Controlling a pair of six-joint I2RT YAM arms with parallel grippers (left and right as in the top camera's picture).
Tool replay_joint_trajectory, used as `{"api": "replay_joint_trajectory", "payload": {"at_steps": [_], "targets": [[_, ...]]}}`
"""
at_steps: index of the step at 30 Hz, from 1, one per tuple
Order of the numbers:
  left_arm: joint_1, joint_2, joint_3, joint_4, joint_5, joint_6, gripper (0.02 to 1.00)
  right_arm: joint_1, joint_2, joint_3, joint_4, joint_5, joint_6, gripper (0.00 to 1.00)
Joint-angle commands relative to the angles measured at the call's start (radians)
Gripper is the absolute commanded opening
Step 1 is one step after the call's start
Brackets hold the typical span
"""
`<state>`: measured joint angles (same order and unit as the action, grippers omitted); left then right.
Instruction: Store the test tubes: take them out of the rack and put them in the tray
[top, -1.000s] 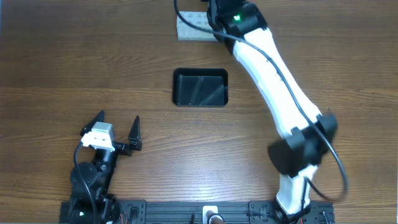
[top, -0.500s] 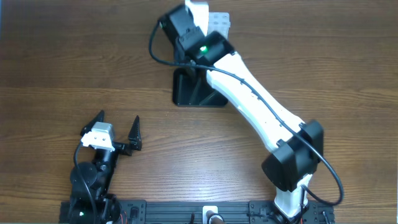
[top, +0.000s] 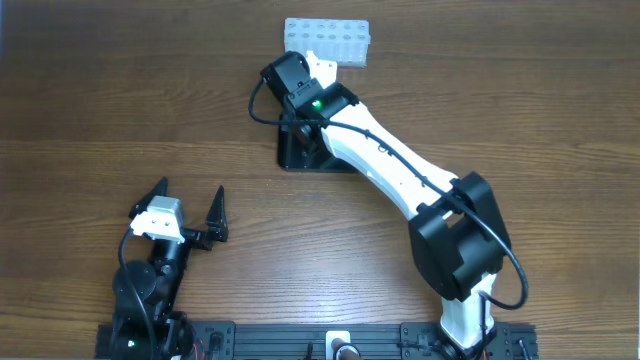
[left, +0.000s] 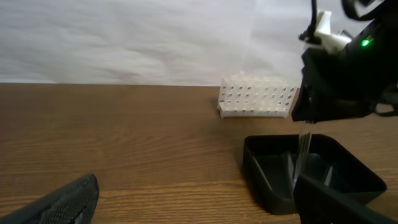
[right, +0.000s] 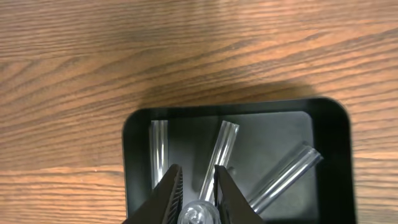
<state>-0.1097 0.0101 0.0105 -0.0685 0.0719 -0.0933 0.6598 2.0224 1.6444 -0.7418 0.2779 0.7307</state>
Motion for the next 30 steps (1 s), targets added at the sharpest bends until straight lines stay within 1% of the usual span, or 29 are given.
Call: {"api": "replay_joint_trajectory", "payload": {"at_steps": [1,4,7,9,10,11,14,18,20,23,25,30], "targets": [[0.005,-0.007,-0.005,-0.003,0.009,0.008,0.996,-0.013,0.048,-0.006,0.008,-0.015,0.043,0.156],[0.005,-0.007,-0.005,-0.003,0.009,0.008,1.000,-0.024,0.069,-0.006,0.021,-0.040,0.043,0.207],[0.005,-0.007,-0.005,-0.003,0.009,0.008,1.000,-0.028,0.083,-0.006,0.035,-0.053,0.037,0.301],[0.005,-0.007,-0.005,-0.003,0.009,0.008,1.000,-0.028,0.083,-0.006,0.052,-0.050,0.004,0.435],[0.005,-0.007,-0.005,-0.003,0.009,0.008,1.000,-0.026,0.075,-0.006,0.063,-0.048,-0.019,0.551],[0.005,-0.007,-0.005,-0.003,0.009,0.008,1.000,-0.026,0.062,-0.006,0.073,-0.048,-0.036,0.625],[0.005,-0.007,-0.005,-0.003,0.009,0.008,1.000,-0.026,-0.006,-0.006,0.081,-0.033,-0.095,0.798],[0.005,-0.007,-0.005,-0.003,0.009,0.008,1.000,-0.034,-0.158,-0.030,0.077,0.024,-0.207,0.932],[0.005,-0.007,-0.005,-0.003,0.009,0.008,0.998,-0.043,-0.260,-0.077,0.087,0.071,-0.265,0.993],[0.005,-0.007,-0.005,-0.003,0.009,0.008,1.000,-0.077,-0.420,-0.190,0.128,0.151,-0.328,0.991],[0.005,-0.007,-0.005,-0.003,0.009,0.008,1.000,-0.117,-0.521,-0.269,0.151,0.184,-0.350,0.987],[0.005,-0.007,-0.005,-0.003,0.009,0.008,1.000,-0.275,-0.810,-0.526,0.203,0.187,-0.433,0.993]]}}
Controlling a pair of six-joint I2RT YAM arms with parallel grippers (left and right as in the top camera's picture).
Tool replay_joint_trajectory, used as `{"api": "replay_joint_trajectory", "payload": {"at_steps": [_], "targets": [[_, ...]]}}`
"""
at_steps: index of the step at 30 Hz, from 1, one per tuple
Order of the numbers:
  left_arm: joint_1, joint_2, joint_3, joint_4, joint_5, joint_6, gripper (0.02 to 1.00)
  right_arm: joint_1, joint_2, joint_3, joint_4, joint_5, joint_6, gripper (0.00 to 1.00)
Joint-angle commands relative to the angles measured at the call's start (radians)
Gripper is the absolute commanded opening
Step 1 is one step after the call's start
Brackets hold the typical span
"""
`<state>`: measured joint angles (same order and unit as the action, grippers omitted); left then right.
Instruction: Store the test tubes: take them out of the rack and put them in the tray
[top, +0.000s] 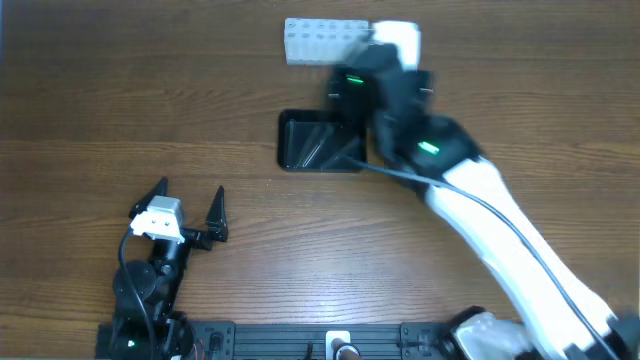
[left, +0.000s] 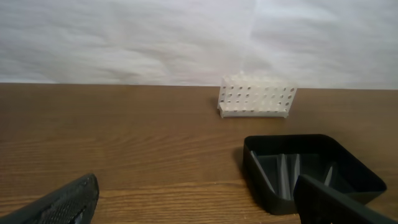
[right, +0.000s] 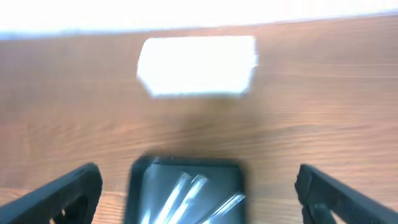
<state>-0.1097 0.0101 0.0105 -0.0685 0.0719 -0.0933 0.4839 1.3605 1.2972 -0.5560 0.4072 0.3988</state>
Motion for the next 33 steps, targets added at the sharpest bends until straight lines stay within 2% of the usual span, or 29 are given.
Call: {"api": "replay_joint_trajectory", "payload": {"at_steps": [1,4,10,15,21,24,33], "targets": [[0.005,-0.007,-0.005,-0.003,0.009,0.008,1.000,-0.124,-0.201,-0.232,0.034,0.058,-0.119,0.991],[0.005,-0.007,-0.005,-0.003,0.009,0.008,1.000,-0.187,-0.392,-0.425,0.108,0.039,-0.166,0.993],[0.005,-0.007,-0.005,-0.003,0.009,0.008,0.998,-0.212,-0.749,-0.769,0.302,-0.092,-0.217,0.991],[0.005,-0.007,-0.005,-0.003,0.009,0.008,1.000,-0.236,-1.055,-1.032,0.451,-0.220,-0.218,0.991],[0.005,-0.007,-0.005,-0.003,0.009,0.008,0.998,-0.276,-1.326,-1.243,0.568,-0.429,-0.210,0.991],[0.005,-0.007,-0.005,-0.003,0.009,0.008,1.000,-0.295,-1.344,-1.293,0.586,-0.440,-0.172,0.991],[0.005,-0.007,-0.005,-0.003,0.009,0.008,0.998,-0.307,-1.356,-1.292,0.600,-0.398,-0.195,0.993]]}}
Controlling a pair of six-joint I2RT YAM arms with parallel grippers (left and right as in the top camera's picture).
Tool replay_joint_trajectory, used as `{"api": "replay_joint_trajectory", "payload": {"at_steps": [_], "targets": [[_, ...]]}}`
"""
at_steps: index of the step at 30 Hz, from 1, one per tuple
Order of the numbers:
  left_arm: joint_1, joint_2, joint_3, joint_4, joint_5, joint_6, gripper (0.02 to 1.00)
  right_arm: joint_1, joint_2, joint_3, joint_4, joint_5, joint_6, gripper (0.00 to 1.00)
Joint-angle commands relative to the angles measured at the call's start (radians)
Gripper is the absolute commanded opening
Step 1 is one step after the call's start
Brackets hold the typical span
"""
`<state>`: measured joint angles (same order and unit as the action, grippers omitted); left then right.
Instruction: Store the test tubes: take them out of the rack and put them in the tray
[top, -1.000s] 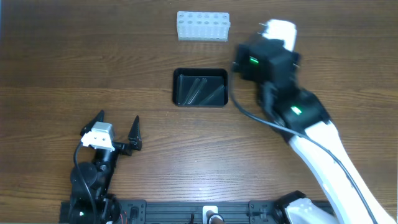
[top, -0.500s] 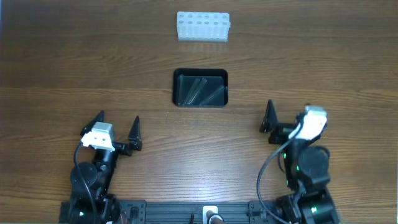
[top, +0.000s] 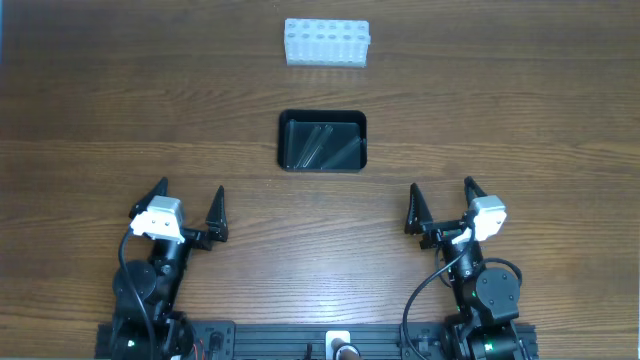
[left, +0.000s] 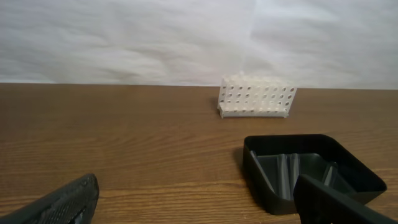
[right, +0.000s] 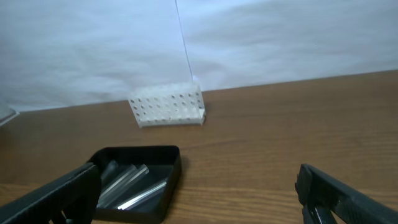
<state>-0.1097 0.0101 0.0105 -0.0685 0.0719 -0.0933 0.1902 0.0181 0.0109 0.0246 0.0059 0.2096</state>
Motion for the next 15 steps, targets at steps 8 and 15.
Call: {"api": "replay_joint_trajectory", "payload": {"at_steps": [8,15], "targets": [[0.005,-0.007,-0.005,-0.003,0.009,0.008,1.000,-0.065,-0.013,-0.006,0.033,0.093,-0.009,0.991],[0.005,-0.007,-0.005,-0.003,0.009,0.008,1.000,-0.185,-0.013,-0.006,0.050,0.047,-0.010,0.993]]}}
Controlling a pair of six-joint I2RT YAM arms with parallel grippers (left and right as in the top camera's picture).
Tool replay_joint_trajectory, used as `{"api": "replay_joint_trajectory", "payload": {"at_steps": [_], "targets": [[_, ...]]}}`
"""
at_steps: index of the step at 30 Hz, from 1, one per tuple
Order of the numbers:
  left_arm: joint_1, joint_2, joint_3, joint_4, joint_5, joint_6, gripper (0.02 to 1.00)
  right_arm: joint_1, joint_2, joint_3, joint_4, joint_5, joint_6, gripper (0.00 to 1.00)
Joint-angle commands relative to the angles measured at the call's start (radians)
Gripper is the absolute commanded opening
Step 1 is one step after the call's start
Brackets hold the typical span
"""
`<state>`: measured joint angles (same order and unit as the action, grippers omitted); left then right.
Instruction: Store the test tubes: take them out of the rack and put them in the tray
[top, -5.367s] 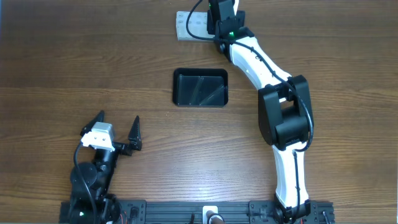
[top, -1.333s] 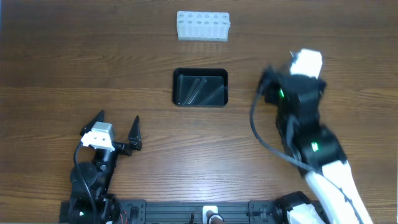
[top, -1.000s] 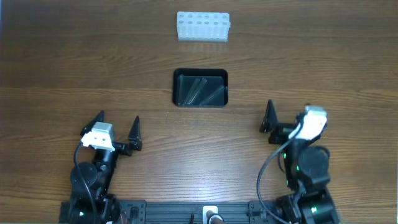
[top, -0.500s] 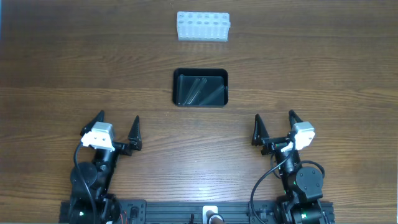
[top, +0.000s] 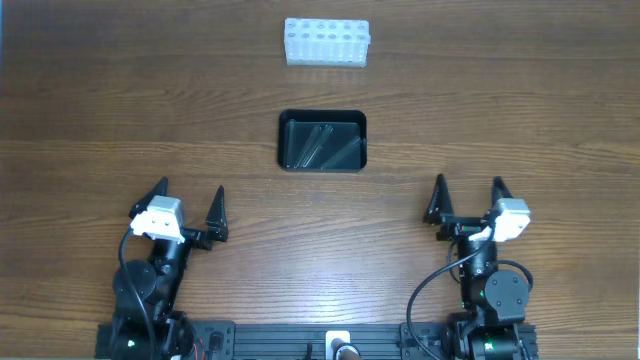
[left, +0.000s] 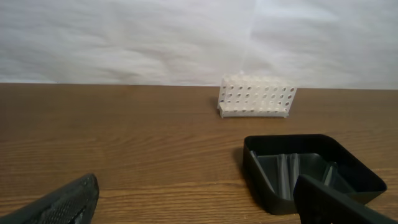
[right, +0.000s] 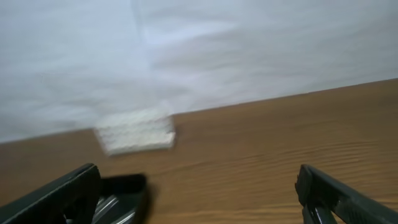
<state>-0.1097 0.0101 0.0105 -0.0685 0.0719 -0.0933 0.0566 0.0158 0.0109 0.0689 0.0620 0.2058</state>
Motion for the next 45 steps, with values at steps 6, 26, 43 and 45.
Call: {"api": "replay_joint_trajectory", "payload": {"at_steps": [6,26,43,45], "targets": [[0.005,-0.007,-0.005,-0.003,0.009,0.008,1.000,-0.055,-0.011,-0.006,-0.014,-0.010,-0.183,0.991],[0.005,-0.007,-0.005,-0.003,0.009,0.008,1.000,-0.031,-0.011,-0.006,-0.137,-0.008,-0.319,0.991],[0.005,-0.007,-0.005,-0.003,0.009,0.008,1.000,-0.031,-0.011,-0.006,-0.140,-0.010,-0.221,0.991],[0.005,-0.007,-0.005,-0.003,0.009,0.008,1.000,-0.031,-0.011,-0.006,-0.140,-0.009,-0.221,0.991]]}}
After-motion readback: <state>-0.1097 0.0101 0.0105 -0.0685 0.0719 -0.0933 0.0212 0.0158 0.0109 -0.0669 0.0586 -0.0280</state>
